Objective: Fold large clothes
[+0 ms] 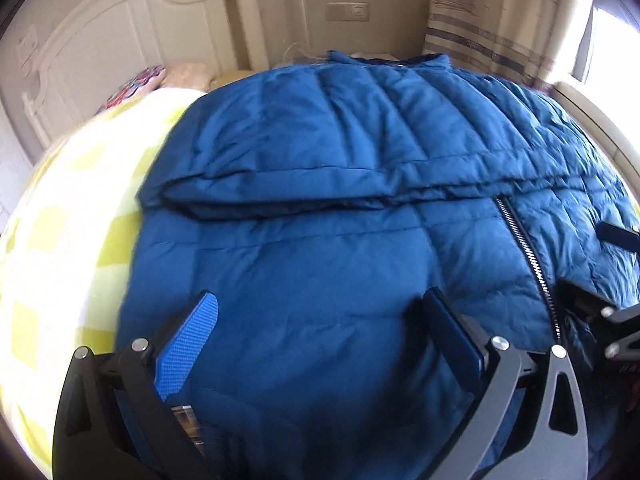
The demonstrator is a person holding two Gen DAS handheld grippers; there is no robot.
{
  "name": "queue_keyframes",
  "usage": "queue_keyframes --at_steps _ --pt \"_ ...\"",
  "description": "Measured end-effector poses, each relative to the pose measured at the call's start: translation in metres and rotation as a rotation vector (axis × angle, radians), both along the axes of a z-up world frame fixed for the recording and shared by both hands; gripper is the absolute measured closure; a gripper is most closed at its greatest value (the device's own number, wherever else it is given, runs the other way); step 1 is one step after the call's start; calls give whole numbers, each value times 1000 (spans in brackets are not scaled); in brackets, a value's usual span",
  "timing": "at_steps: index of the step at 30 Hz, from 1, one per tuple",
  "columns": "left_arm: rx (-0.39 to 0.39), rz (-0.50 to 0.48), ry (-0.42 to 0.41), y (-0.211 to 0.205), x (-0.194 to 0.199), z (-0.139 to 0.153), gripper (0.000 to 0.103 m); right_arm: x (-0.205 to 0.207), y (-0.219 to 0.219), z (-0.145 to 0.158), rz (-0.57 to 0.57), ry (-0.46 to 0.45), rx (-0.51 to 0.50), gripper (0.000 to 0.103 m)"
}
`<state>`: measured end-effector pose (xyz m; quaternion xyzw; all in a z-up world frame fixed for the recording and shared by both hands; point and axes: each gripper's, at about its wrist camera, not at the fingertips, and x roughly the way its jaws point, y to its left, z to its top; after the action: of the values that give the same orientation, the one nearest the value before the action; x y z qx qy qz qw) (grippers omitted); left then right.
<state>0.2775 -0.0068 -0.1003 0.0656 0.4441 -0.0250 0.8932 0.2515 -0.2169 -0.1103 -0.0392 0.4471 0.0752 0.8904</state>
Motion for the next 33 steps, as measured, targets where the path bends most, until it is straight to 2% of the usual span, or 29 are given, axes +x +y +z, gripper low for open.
queue_keyframes --at_steps 3,6,7,8,9,12,13,14,16,17,19,21,22,23,25,28,31,33 --pt "6 50 -35 27 -7 12 2 -4 -21 10 -37 -17 -15 5" --pt "8 116 -8 60 -10 5 2 -9 -62 7 -157 -20 -19 5" --pt "-21 122 13 69 -10 -1 2 -8 -78 -1 -194 4 5 5" --pt "-107 122 30 81 -10 -5 2 -8 -90 -5 -196 15 85 5" --pt "-125 131 23 86 -11 -3 2 -10 -95 -4 -200 10 114 5" --pt "-57 141 5 77 -13 1 2 -7 -81 -2 -200 7 21 5" --pt "-2 154 -40 71 -20 8 3 -11 -73 1 -200 -5 3 5" --pt "27 161 -69 68 -28 14 3 -16 -66 5 -179 -13 30 5" --pt "2 126 -114 58 -46 29 3 -29 -50 12 -118 -39 60 5" --pt "-30 93 -137 51 -58 36 3 -34 -38 14 -79 -48 46 5" --pt "-23 34 -161 33 -75 39 2 -44 -14 9 19 -38 16 5" --pt "62 -41 -124 8 -76 23 2 -50 5 -5 73 -22 -56 5" --pt "122 -51 -64 -2 -71 10 2 -47 4 -7 71 -31 -63 5" --pt "133 -47 -52 -5 -66 8 2 -46 2 -6 70 -25 -51 5" --pt "111 -29 -44 0 -63 11 2 -43 -6 -5 58 -3 -13 5" --pt "86 -2 -38 8 -65 15 2 -46 -18 2 42 -1 -24 5" --pt "61 -9 -84 20 -95 29 2 -61 -32 9 18 -20 -18 5" --pt "91 -4 -93 27 -104 27 2 -77 -40 5 0 -34 -40 5"
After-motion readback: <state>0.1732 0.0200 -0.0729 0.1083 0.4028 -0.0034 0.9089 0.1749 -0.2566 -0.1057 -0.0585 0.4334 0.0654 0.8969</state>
